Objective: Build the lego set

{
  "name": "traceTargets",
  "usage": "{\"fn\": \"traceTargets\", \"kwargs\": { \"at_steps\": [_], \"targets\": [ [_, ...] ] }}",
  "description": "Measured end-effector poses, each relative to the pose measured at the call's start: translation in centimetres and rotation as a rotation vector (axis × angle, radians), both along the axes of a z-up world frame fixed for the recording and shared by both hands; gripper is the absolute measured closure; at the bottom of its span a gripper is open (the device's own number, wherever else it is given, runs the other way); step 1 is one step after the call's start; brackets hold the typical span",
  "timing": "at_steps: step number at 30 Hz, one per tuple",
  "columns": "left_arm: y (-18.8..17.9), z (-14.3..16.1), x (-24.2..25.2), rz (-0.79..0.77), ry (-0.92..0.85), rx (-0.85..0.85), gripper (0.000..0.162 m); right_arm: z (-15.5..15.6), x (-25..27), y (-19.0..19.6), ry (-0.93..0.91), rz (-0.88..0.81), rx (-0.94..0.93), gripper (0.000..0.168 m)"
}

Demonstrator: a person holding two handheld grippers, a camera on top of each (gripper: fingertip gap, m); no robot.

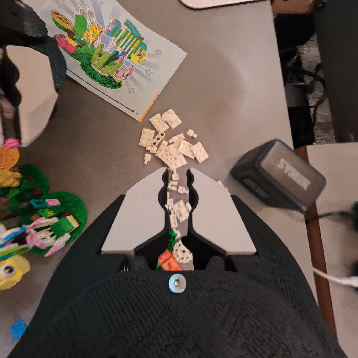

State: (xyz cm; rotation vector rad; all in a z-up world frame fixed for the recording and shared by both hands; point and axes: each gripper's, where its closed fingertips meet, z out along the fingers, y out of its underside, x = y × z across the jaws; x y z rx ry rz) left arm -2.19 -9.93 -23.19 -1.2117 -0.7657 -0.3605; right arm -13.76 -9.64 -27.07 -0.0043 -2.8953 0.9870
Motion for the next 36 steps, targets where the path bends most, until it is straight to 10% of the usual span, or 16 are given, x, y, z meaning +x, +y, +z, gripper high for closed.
{"fn": "traceTargets", "kwargs": {
  "at_steps": [13, 26, 36],
  "targets": [
    [0.1, 0.0, 0.1, -0.004, 0.003, -0.005, 0.158, -3.3, -2.5, 1.5, -0.047, 0.139, 0.392, 0.160],
    [0.0, 0.0, 0.0, -0.006, -0.005, 0.005, 0.158, -4.2, 0.5, 0.3, -0.075, 0.325, 0.342, 0.151],
    [0.0, 0.0, 0.0, -0.004, -0.008, 0.009, 0.158, 0.1, 0.3, 3.9, 0.001, 0.101, 0.194, 0.149]
  ]
}}
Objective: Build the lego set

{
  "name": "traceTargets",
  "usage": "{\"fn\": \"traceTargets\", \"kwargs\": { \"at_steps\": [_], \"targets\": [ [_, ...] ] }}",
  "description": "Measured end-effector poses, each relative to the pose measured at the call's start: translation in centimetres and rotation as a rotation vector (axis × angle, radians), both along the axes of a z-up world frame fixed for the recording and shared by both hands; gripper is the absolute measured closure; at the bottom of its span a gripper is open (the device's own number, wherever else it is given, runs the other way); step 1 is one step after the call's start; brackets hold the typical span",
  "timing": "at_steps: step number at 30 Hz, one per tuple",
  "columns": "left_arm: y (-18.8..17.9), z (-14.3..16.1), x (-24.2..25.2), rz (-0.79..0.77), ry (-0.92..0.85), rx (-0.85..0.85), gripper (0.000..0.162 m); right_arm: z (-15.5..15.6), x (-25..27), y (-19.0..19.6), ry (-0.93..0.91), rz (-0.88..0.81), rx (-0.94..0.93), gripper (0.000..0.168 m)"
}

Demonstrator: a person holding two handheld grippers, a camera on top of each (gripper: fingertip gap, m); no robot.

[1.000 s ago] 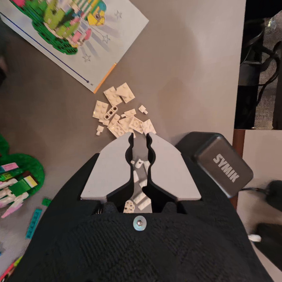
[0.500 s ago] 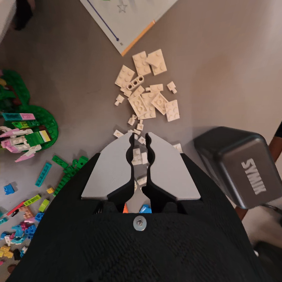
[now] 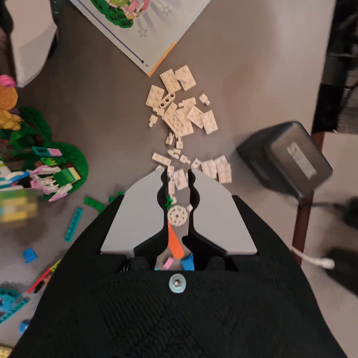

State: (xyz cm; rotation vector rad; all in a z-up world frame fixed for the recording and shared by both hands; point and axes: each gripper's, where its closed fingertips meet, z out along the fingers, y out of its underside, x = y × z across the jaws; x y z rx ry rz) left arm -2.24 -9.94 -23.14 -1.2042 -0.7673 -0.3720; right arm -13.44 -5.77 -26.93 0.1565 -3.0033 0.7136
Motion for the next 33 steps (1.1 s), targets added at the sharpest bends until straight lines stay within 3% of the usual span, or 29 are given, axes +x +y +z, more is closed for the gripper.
{"fn": "traceTargets", "kwargs": {
  "at_steps": [6, 12, 17, 21, 25, 33],
  "targets": [
    [0.0, 0.0, 0.0, 0.001, 0.000, -0.002, 0.158, 3.5, 3.1, 7.9, 0.095, -0.309, -0.241, 0.148],
    [0.1, -0.1, 0.0, 0.003, 0.005, -0.011, 0.158, 2.5, 8.7, 15.9, 0.157, -0.620, -0.460, 0.148],
    [0.2, -0.2, 0.0, 0.006, 0.012, -0.030, 0.158, 2.7, 10.2, 21.3, 0.321, -0.857, -0.635, 0.148],
    [0.2, -0.2, 0.0, 0.012, 0.014, -0.030, 0.158, 5.4, 9.5, 26.3, 0.617, -1.076, -0.843, 0.150],
    [0.0, -0.1, -0.2, 0.023, 0.008, -0.017, 0.158, 6.2, 9.7, 31.1, 0.875, -1.283, -0.885, 0.154],
    [0.3, -0.3, 0.0, 0.030, 0.033, -0.059, 0.158, 7.7, 11.0, 34.9, 1.131, -1.402, -0.871, 0.163]
  ]
}}
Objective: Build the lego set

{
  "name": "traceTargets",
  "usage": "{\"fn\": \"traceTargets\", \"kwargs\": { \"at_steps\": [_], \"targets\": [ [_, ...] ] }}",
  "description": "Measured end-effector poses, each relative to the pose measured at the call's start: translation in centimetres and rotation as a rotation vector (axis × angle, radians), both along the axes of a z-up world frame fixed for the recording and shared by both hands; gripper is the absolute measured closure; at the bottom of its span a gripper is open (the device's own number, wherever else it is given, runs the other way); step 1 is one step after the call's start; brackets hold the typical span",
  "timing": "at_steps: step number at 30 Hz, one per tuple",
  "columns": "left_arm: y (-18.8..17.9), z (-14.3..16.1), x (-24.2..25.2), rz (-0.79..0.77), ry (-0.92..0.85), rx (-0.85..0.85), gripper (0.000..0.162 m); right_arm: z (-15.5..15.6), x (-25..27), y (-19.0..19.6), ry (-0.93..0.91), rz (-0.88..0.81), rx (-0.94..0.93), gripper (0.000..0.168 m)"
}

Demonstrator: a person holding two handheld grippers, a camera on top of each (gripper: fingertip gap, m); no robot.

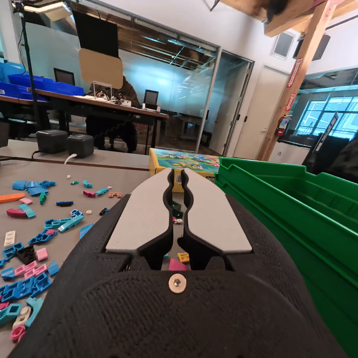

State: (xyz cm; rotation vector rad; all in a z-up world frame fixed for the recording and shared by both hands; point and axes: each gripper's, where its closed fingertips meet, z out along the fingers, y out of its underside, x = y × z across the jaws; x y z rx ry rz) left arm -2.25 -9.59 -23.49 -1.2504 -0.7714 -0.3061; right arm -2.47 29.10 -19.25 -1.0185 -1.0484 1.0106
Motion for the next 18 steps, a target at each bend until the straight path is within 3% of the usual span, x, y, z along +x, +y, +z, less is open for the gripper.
{"fn": "traceTargets", "kwargs": {
  "at_steps": [18],
  "targets": [
    [0.09, -0.03, 0.08, -0.007, -0.001, 0.000, 0.158, -0.05, -0.30, 0.46, 0.042, -0.060, 0.113, 0.168]
  ]
}}
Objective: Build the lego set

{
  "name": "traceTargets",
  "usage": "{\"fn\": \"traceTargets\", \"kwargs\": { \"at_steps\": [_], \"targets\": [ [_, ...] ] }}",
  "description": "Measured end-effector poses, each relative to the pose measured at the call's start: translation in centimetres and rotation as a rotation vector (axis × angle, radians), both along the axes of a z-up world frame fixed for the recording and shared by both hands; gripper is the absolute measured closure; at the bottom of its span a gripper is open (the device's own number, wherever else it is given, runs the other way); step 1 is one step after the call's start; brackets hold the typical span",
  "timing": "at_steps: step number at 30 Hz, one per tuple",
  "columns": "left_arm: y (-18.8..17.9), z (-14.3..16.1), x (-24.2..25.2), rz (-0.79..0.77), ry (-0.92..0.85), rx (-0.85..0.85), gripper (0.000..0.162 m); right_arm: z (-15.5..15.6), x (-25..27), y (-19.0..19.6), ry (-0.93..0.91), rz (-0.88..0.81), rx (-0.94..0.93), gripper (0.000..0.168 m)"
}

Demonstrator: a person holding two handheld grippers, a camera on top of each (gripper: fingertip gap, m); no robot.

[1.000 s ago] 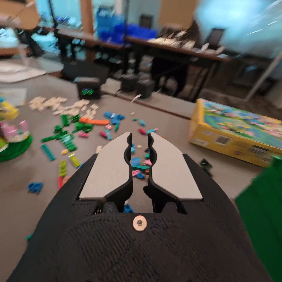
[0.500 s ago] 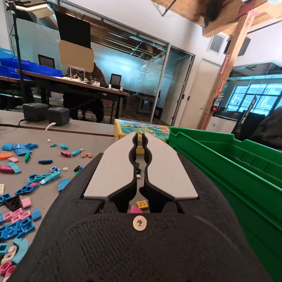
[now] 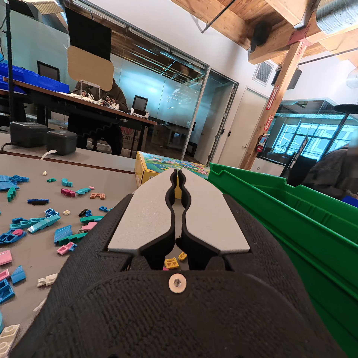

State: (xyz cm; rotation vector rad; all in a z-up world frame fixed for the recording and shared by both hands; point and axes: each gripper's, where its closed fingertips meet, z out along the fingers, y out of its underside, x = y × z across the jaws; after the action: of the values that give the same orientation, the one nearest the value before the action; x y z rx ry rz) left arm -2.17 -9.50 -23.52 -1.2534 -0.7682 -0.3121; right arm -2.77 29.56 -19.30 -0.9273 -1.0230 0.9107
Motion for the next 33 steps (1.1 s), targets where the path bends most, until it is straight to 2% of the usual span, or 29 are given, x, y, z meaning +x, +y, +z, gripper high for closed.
{"fn": "traceTargets", "kwargs": {
  "at_steps": [22, 33],
  "targets": [
    [-0.4, 0.3, -0.1, 0.011, -0.006, 0.041, 0.158, -0.8, -1.4, -1.7, -0.029, 0.079, 0.074, 0.168],
    [0.1, 0.0, 0.3, -0.003, 0.022, -0.008, 0.158, -0.4, -1.3, -2.8, -0.016, 0.099, 0.132, 0.168]
  ]
}}
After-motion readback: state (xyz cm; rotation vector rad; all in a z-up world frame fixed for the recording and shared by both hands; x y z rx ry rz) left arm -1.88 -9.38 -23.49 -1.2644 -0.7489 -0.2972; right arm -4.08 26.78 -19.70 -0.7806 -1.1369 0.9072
